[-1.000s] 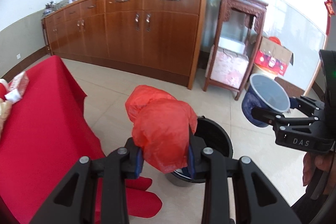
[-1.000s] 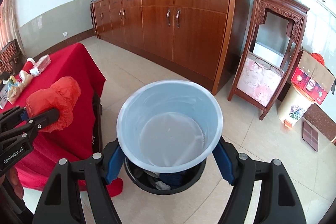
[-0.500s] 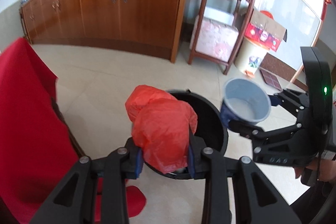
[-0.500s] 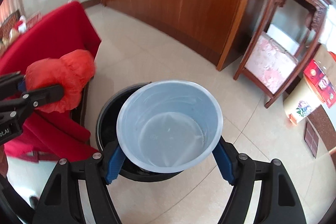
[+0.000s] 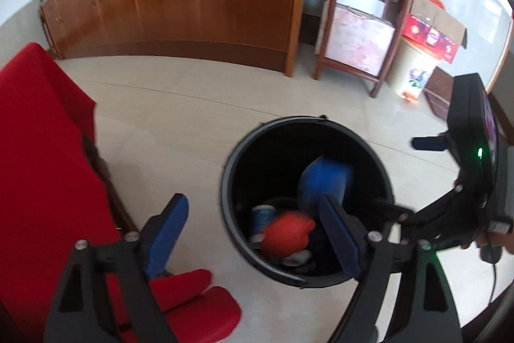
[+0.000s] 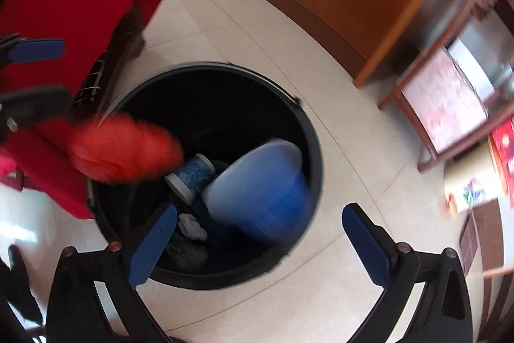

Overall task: Collect trash
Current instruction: 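Open the left tool over the bin while the right tool releases the bowl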

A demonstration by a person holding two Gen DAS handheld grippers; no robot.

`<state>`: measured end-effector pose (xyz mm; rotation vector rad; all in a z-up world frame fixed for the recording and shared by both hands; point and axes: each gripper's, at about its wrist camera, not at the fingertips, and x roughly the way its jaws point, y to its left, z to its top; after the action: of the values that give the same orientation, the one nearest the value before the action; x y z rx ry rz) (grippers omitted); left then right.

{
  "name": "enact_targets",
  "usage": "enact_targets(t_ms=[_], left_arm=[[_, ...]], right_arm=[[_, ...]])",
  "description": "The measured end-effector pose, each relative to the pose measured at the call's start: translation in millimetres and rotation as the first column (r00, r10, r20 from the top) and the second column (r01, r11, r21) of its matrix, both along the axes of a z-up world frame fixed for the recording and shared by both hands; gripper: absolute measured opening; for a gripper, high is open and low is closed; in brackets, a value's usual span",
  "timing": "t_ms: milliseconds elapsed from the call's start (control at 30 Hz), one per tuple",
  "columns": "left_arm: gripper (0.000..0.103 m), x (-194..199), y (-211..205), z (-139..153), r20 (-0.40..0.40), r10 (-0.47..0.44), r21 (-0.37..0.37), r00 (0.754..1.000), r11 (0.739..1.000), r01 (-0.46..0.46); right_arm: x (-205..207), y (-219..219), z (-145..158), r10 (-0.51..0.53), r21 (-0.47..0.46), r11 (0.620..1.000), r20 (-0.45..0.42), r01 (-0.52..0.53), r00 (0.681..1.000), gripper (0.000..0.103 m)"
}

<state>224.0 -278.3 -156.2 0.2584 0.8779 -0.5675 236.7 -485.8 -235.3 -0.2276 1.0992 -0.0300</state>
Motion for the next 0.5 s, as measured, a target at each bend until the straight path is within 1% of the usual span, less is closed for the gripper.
enact_targets(t_ms=[67, 133, 200, 233, 300, 500], left_arm=[[0.098, -6, 2, 4, 0.028, 0.017, 0.033, 0.999, 0.999, -0.018], [0.098, -13, 5, 12, 0.050, 0.032, 0.046, 0.998, 0.998, -0.034], [0.098, -23, 9, 21, 0.066, 0.038, 0.050, 0.997, 0.998, -0.041], [0.098, -23, 11, 22, 0.070, 0.033, 0.049, 0.997, 0.998, -0.036], [0.098, -29, 14, 29, 0.074, 0.033, 0.042, 0.997, 0.998, -0.036], [0.098, -35, 17, 45, 0.091, 0.037, 0.028, 0.995, 0.999, -0.040]], right_arm=[[-2, -13, 1, -0.056, 0.010, 0.998, -0.002, 0.056, 0.998, 0.103], [-4, -26, 6, -0.133, 0.053, 0.990, -0.005, 0.133, 0.991, 0.103], [-8, -35, 12, -0.197, 0.090, 0.976, 0.006, 0.196, 0.980, 0.103], [-11, -40, 20, -0.237, 0.116, 0.965, 0.021, 0.233, 0.971, 0.103], [-18, -44, 33, -0.283, 0.148, 0.951, 0.051, 0.273, 0.958, 0.103], [-41, -35, 68, -0.349, 0.163, 0.931, 0.139, 0.326, 0.927, 0.103]])
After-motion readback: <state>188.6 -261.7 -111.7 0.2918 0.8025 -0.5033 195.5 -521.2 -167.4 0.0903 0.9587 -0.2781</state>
